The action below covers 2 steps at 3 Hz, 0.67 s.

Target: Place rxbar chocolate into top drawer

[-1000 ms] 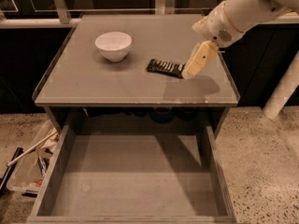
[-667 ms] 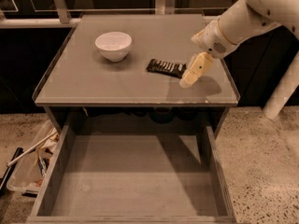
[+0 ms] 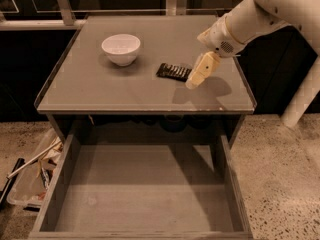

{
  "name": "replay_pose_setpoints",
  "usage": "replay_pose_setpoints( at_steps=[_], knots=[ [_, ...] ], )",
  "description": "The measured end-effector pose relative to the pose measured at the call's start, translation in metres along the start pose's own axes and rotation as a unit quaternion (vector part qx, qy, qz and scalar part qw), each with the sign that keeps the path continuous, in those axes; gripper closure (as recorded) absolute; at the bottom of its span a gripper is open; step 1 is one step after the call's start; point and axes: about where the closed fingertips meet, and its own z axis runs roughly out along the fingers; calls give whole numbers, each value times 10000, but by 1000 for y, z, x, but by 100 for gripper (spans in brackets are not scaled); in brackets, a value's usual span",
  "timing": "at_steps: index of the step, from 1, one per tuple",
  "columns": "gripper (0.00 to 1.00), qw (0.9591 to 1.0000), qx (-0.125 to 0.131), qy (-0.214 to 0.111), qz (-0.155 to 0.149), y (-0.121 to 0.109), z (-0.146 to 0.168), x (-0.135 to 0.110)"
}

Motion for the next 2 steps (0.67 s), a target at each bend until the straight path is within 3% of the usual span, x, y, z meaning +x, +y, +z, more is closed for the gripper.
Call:
replay_pose_setpoints(
  at_steps=[2],
  knots=[
    [0,9997,-96,1,223,-16,26,8]
  ],
)
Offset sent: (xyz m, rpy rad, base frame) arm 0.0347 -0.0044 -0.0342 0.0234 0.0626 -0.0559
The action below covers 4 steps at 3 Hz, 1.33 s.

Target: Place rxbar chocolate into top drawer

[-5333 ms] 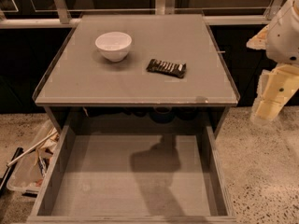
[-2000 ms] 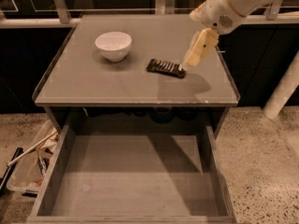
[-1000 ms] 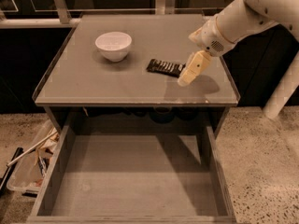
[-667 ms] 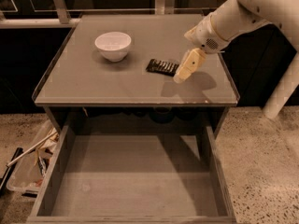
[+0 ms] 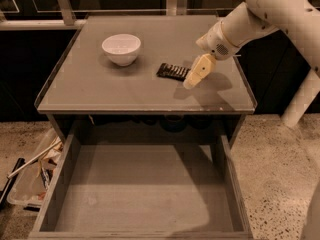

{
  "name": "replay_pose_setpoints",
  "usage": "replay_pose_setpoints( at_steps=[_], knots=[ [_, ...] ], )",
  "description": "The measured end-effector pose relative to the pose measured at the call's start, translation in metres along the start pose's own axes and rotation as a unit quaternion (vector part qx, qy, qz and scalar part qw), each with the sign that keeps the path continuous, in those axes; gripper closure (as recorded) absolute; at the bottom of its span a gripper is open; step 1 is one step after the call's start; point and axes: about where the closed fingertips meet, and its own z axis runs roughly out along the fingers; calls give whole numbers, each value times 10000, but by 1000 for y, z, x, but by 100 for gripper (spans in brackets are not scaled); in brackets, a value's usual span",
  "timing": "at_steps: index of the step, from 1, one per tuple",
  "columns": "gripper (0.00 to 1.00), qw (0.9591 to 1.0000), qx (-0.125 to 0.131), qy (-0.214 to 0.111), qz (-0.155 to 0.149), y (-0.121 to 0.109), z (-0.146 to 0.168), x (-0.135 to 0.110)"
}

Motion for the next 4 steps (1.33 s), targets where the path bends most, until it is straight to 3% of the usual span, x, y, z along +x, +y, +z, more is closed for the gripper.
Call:
replay_pose_setpoints(
  at_steps=[4],
  knots=[
    [0,9988,-345,103,344,-11,59,8]
  ],
)
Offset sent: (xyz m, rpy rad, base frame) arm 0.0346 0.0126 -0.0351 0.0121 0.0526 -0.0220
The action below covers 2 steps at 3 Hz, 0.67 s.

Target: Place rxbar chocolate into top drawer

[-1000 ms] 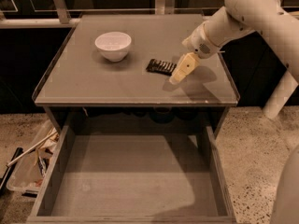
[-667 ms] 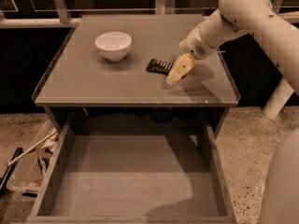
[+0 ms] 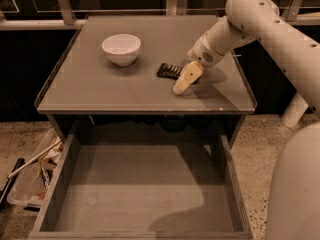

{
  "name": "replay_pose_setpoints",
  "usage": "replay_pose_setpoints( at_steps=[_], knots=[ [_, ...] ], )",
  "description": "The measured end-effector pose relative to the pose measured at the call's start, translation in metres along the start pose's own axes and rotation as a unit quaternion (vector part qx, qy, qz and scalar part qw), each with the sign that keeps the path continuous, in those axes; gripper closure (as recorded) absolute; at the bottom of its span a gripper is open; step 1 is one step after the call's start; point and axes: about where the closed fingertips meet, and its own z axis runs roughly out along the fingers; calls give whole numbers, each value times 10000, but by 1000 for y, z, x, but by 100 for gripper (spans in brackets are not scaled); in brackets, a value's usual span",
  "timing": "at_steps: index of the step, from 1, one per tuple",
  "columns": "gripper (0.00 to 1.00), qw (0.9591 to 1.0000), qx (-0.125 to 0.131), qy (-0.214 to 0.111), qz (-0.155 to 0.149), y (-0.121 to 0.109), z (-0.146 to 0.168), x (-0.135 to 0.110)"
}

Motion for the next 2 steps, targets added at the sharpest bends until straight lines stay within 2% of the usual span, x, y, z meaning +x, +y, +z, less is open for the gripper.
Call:
replay_pose_setpoints(
  at_steps=[1,2],
  knots=[
    [19,10000,0,0,0,0,0,0],
    [42,10000,-1,0,0,0,0,0]
  ],
)
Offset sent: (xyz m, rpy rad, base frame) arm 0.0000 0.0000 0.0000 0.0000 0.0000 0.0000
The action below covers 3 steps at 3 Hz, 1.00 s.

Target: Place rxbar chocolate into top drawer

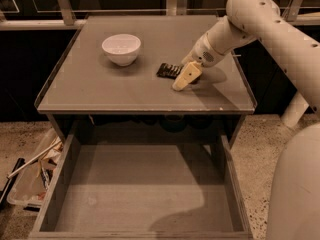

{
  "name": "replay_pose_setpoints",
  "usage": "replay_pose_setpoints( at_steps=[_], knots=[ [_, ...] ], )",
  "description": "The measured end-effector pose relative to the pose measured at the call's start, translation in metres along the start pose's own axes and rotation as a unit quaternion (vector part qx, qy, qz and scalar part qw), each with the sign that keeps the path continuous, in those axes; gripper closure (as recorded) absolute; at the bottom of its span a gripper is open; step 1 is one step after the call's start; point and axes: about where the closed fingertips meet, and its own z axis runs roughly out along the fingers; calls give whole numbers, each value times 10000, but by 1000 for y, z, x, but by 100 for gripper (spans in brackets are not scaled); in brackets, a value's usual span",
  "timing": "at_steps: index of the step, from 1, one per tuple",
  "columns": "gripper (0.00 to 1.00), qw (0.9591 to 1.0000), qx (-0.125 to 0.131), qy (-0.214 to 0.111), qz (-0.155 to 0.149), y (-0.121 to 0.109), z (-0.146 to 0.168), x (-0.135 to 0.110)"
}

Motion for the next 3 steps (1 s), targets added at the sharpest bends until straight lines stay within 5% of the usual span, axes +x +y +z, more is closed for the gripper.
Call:
replay_pose_setpoints(
  at_steps=[2,3],
  knots=[
    [88,10000,0,0,0,0,0,0],
    [100,10000,-2,0,-3,0,-5,-4]
  ],
)
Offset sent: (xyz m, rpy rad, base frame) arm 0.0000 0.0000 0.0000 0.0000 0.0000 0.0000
